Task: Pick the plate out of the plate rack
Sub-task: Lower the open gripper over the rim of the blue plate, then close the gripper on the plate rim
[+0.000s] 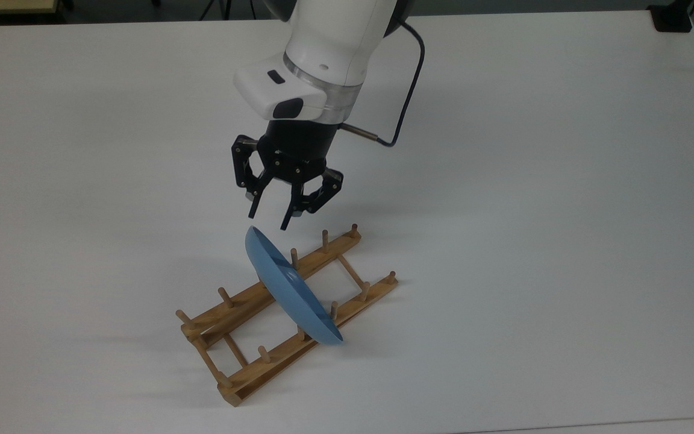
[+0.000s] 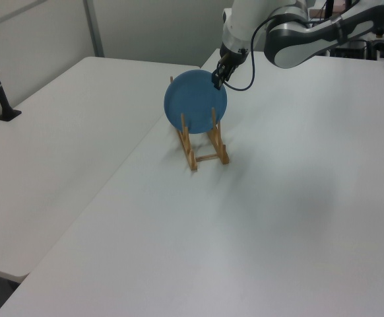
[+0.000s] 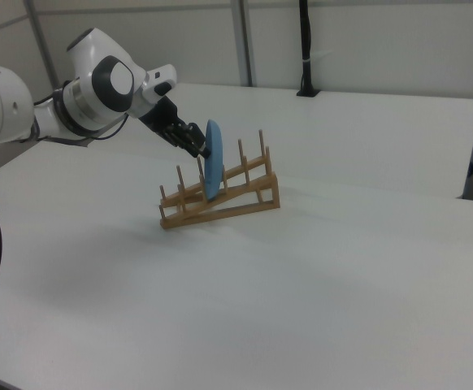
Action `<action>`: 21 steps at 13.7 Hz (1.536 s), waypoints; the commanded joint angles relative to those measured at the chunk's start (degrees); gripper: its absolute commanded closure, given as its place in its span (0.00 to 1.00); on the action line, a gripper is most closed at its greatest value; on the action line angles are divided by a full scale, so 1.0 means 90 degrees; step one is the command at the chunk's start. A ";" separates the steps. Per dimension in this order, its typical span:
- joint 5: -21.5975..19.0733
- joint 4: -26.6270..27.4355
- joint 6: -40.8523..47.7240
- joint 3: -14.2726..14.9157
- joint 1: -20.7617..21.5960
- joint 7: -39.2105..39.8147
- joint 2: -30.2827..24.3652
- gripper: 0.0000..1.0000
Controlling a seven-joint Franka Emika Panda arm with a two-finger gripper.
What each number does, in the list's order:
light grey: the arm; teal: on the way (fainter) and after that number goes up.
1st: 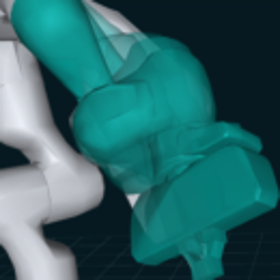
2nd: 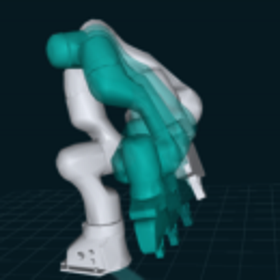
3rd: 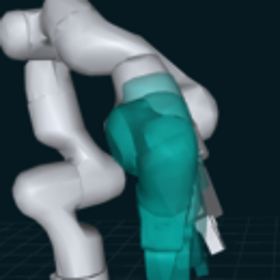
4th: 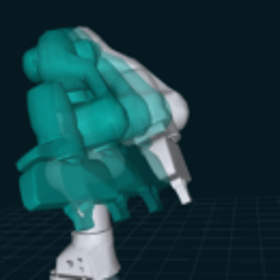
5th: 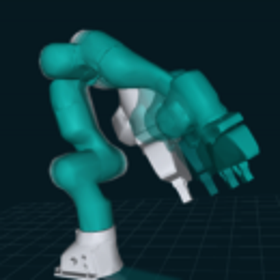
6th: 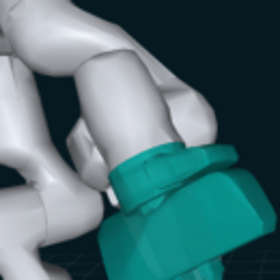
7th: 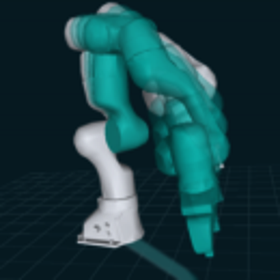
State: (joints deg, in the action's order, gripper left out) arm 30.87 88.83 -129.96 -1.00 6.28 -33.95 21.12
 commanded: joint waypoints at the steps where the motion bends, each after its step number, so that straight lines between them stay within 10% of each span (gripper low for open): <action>1: 0.0163 -0.0348 -0.0101 0.0101 0.0025 -0.0251 0.0251 0.61; 21: 0.0397 -0.0553 -0.0208 0.0121 -0.0180 -0.0242 0.0223 1.00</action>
State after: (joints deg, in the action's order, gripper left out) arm 32.30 83.67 -130.44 -0.04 4.87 -35.11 24.82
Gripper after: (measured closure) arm 0.934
